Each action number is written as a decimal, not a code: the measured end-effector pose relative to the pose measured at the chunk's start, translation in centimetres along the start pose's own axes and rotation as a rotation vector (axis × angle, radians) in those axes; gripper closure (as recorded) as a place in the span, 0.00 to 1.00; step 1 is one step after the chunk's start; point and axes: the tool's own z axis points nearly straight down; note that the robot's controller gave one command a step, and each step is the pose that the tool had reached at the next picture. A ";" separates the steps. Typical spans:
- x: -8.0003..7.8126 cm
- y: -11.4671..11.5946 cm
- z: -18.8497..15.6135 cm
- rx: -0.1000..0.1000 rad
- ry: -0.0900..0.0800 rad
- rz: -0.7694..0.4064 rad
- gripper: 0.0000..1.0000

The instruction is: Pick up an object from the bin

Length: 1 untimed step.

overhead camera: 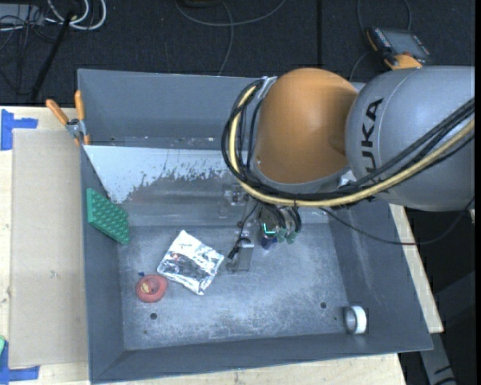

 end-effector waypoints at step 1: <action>1.8 4.1 15.7 0.000 -0.001 0.117 0.00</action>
Offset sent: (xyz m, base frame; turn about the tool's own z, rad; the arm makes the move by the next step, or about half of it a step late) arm -0.0164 0.0399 -0.1511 0.1196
